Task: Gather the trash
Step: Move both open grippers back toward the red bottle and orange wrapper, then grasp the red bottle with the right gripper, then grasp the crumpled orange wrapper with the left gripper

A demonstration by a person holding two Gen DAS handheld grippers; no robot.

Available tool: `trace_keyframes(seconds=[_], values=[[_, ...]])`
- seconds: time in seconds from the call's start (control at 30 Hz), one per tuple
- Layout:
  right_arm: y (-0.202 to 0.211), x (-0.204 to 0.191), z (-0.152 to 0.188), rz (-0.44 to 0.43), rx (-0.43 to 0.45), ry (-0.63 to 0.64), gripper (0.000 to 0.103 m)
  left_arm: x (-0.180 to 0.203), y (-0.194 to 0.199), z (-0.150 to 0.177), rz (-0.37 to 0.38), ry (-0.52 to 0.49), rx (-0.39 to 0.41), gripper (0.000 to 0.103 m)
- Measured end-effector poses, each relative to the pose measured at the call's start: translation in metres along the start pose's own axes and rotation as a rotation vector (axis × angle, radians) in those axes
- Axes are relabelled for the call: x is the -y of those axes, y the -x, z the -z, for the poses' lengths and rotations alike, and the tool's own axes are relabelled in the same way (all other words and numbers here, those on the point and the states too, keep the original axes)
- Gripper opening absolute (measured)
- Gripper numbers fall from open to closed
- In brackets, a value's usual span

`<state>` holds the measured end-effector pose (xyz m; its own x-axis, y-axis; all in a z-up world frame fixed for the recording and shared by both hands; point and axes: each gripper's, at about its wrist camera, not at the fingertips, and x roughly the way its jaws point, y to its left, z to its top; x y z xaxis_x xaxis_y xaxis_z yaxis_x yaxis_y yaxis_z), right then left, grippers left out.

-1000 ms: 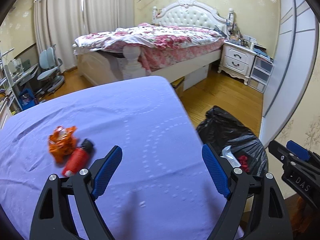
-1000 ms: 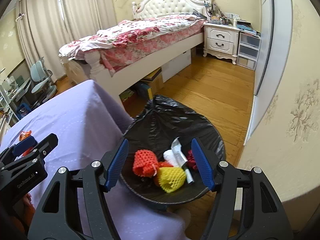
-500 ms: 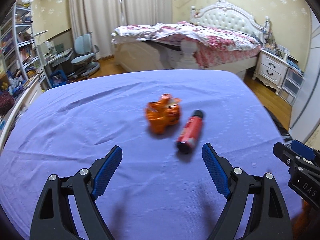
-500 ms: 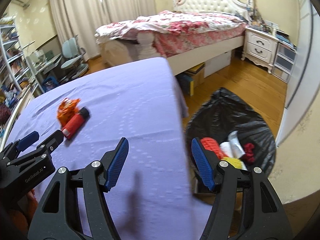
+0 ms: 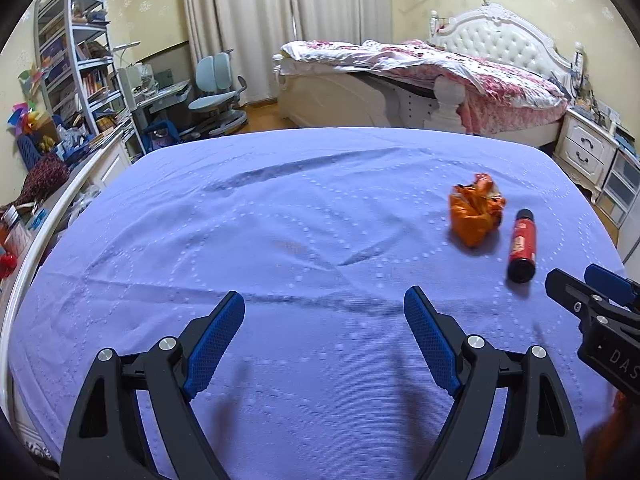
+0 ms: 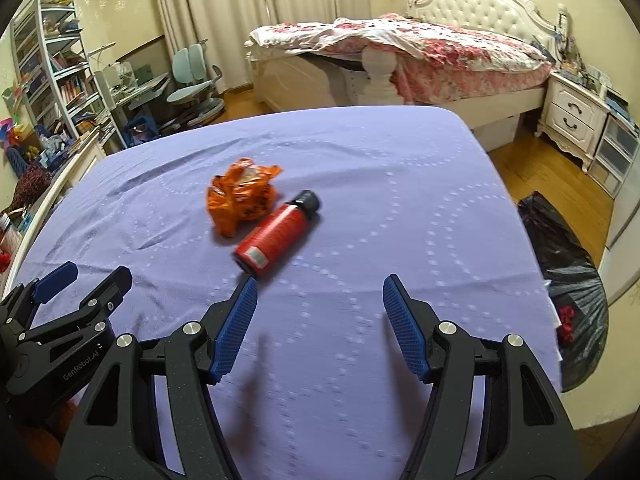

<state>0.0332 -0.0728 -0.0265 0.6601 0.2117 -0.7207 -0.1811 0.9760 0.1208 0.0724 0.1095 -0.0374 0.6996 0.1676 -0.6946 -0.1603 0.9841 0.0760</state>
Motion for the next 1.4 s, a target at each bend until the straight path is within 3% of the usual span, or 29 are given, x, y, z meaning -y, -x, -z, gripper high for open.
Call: trace_keyframes(seconds=[0.4,0.6,0.67,0.77,1.4], values=[[-0.03,-0.037,-0.022,0.047,-0.033,-0.001,0.064,-0.027,-0.009,-0.002,0.004,0.073,-0.018,0.082],[-0.032,-0.029,-0.024,0.058,-0.05,-0.003,0.05,-0.023,-0.01,-0.003,0.002,0.062,-0.02,0.082],[-0.033,-0.023,-0.022,0.065,-0.051,-0.002,0.036,-0.021,-0.011,-0.004,0.0,0.055,-0.017,0.082],[-0.034,-0.015,-0.022,0.057,-0.053,-0.005,0.023,-0.016,-0.01,-0.005,0.007,0.044,-0.01,0.082],[-0.014,0.052,-0.016,0.082,-0.042,-0.038,0.023,0.07,-0.022,-0.025,0.152,-0.107,-0.009,0.082]])
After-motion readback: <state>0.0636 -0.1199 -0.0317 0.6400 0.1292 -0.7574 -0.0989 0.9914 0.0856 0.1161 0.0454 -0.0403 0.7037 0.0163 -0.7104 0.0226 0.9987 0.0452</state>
